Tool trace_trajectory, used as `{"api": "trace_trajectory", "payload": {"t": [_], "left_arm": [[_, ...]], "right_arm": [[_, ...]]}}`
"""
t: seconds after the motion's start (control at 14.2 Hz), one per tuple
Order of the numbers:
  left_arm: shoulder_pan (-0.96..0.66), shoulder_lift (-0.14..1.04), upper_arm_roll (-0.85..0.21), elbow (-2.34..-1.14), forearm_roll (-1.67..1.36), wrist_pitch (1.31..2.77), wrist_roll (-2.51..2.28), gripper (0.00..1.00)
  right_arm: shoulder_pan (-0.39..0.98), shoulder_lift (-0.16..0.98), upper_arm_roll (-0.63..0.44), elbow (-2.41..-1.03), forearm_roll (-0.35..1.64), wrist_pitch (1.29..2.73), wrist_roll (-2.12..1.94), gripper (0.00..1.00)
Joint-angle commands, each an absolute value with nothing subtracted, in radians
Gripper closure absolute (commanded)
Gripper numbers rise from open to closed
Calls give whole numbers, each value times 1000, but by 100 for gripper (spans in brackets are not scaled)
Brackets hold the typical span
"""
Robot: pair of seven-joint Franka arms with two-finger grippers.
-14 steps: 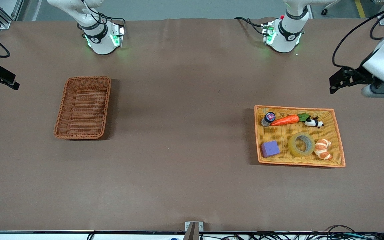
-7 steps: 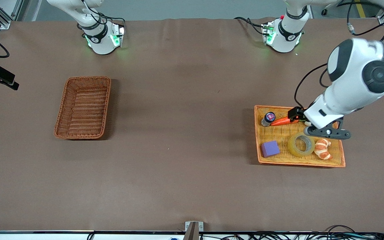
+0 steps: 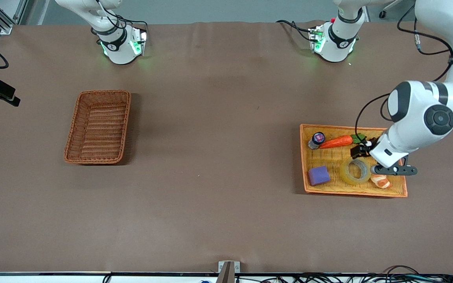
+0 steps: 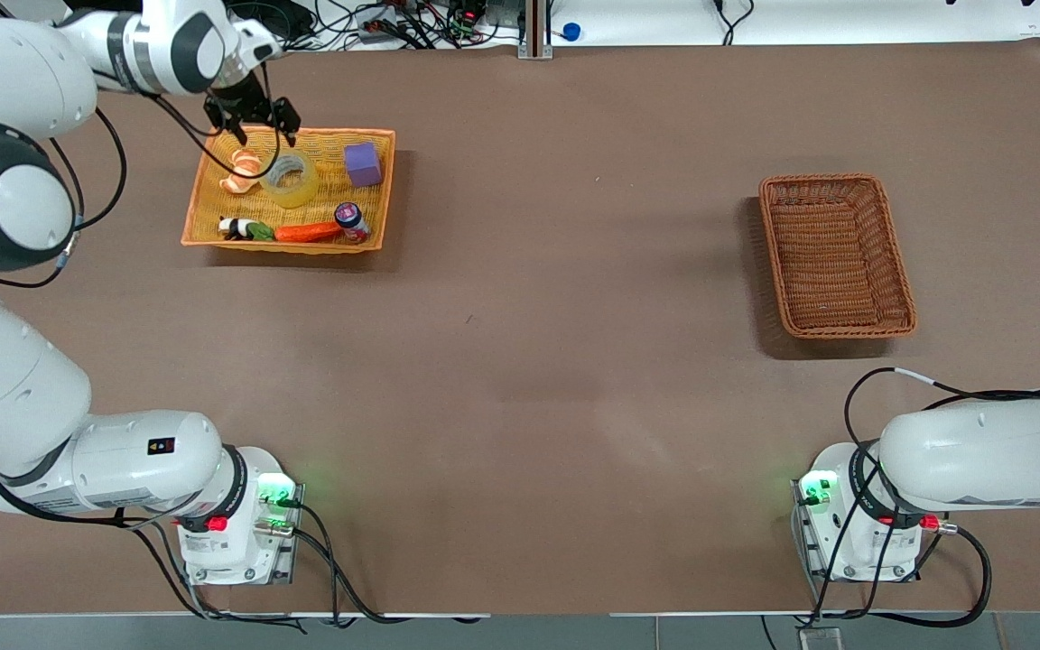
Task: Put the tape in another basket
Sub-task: 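Move the left gripper over the orange tray toward the yellow tape roll, then lower the left gripper and grasp the yellow tape roll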
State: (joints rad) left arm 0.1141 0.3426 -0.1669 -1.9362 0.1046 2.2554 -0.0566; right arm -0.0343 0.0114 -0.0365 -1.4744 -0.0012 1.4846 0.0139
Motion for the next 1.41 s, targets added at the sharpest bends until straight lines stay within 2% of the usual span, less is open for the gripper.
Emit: {"api": "trace_trajectory", "payload": {"t": [0.0,0.28,0.85,0.99,1.06,1.13,1.34], "left_arm": [[146,419,-173,-1924,150,2330,-51,10],[166,491,-173,-1898,150,2367,-58,27],[183,529,-172,-1902,150,2395,-64,31],[183,531,-172,-1904,150,2395,-66,35],[183,532,-172,-1902,150,2395,-67,41],[183,534,-172,-1902,150,2395,-69,51],[181,529,-173,-1904,150,2390,-72,90]], "right_arm": [[-41,12,-31,-1471,5,1482,8,0],[-40,12,-29,-1466,6,1482,8,0],[-40,14,-29,-1465,6,1491,5,0],[-41,12,-29,-1465,6,1486,5,0],[-41,12,-29,-1465,6,1483,6,0],[-41,12,-29,-1465,6,1482,6,0],[-41,12,-29,-1463,6,1483,6,0]]}}
